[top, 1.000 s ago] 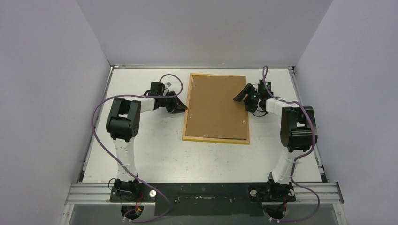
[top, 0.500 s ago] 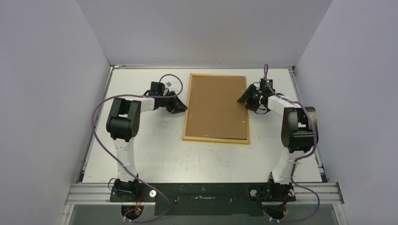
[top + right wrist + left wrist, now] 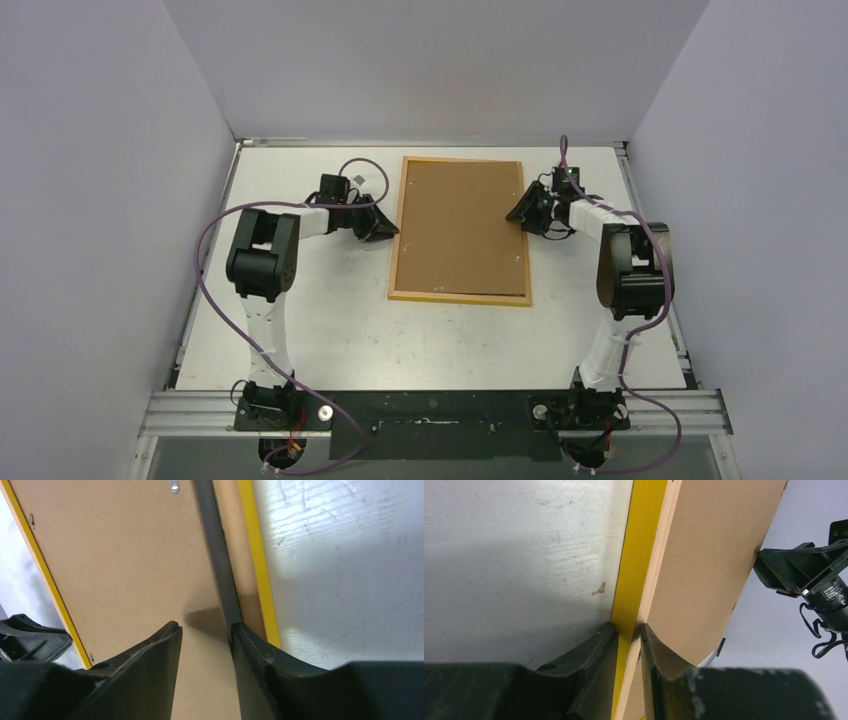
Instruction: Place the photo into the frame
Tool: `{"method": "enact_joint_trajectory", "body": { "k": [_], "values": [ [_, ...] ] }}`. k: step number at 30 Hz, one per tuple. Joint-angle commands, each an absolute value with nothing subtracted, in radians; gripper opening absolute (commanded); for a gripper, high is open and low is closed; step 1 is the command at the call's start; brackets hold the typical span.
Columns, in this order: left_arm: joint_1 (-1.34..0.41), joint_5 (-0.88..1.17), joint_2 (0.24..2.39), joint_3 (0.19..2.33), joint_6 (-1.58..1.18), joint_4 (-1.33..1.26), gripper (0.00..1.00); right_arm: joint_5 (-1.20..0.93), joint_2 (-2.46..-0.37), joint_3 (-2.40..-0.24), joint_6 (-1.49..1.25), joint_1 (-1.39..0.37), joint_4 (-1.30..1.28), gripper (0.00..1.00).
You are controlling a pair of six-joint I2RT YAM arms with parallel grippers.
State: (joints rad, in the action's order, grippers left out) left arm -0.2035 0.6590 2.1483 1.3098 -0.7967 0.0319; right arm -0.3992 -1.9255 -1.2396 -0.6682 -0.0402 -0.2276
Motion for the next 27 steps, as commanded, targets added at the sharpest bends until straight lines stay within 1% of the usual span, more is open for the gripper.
{"method": "enact_joint_trajectory", "body": {
  "k": [1, 2, 7, 15, 18, 22, 27],
  "values": [
    [-0.216, 0.647, 2.165, 1.338, -0.763, 0.063, 0.22, -0.39, -1.878, -1.279, -0.652, -0.059, -0.264, 0.49],
    [-0.216, 0.643, 2.162, 1.338, -0.761, 0.066, 0.22, -0.384, -1.869, -1.287, -0.647, -0.059, -0.278, 0.52],
    [-0.215, 0.63, 2.149, 1.341, -0.759, 0.081, 0.22, -0.352, -1.845, -1.36, -0.613, -0.058, -0.386, 0.6],
    [-0.215, 0.622, 2.137, 1.368, -0.747, 0.112, 0.22, -0.258, -1.816, -1.41, -0.545, -0.06, -0.517, 0.64],
    [-0.216, 0.613, 2.137, 1.371, -0.737, 0.126, 0.26, -0.221, -1.786, -1.393, -0.519, -0.061, -0.509, 0.69],
    [-0.214, 0.602, 2.132, 1.373, -0.718, 0.147, 0.32, -0.228, -1.754, -1.37, -0.501, -0.06, -0.512, 0.71],
    [-0.214, 0.593, 2.131, 1.377, -0.697, 0.17, 0.34, -0.256, -1.744, -1.315, -0.52, -0.063, -0.503, 0.69]
  ]
}}
